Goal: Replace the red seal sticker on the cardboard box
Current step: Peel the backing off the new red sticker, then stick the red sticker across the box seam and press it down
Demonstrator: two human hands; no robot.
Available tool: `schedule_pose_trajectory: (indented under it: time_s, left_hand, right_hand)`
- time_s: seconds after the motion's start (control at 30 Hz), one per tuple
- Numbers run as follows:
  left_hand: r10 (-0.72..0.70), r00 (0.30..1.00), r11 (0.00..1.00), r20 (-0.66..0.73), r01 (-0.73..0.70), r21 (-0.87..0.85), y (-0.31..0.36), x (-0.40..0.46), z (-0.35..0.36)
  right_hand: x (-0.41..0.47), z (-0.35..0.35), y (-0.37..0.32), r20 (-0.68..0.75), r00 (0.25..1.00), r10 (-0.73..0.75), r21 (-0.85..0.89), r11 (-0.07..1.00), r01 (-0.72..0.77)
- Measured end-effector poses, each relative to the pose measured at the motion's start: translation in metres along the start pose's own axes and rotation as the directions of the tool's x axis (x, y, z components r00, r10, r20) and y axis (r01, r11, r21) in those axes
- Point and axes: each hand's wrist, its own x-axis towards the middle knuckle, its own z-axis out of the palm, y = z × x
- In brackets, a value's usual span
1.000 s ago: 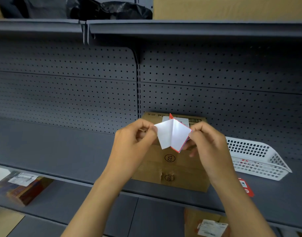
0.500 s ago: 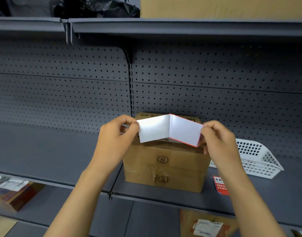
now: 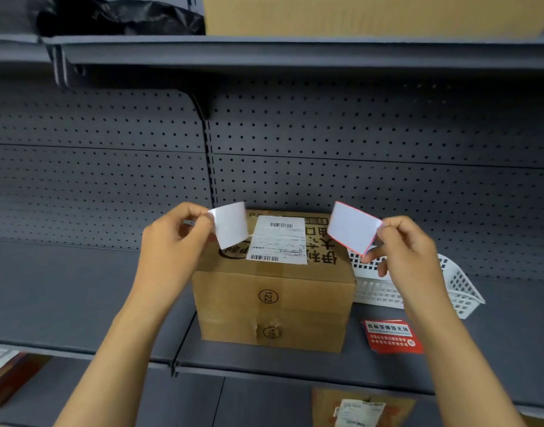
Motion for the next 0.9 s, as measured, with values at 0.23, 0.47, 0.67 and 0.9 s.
schedule_pose_trajectory:
  time_s: [0.23, 0.47, 0.67, 0.9]
  left_hand:
    - [0.050, 0.999, 0.996, -0.015, -0.051, -0.074, 0.011, -0.005, 0.012]
    - [0.122, 0.992, 0.980, 0.012, -0.118, -0.159, 0.022, -0.017, 0.030]
    - [0.123, 0.992, 0.981, 0.025, -0.117, -0.157, 0.025, -0.026, 0.036]
    - [-0.037, 0.998, 0.933, 0.058, 0.055, -0.357, 0.028, -0.029, 0.032]
  right_hand:
    - [0.036, -0.044, 0.033, -0.105, 0.991, 0.076, -0.034, 0.996, -0.080]
    - [0.071, -0.066, 0.091, -0.087, 0.974, 0.210, -0.265, 0.938, -0.226]
    - [0.078, -0.064, 0.114, -0.090, 0.966, 0.241, -0.440, 0.861, -0.255]
    - [0.060, -0.046, 0.071, -0.122, 0.985, -0.119, -0.434, 0.899, 0.055]
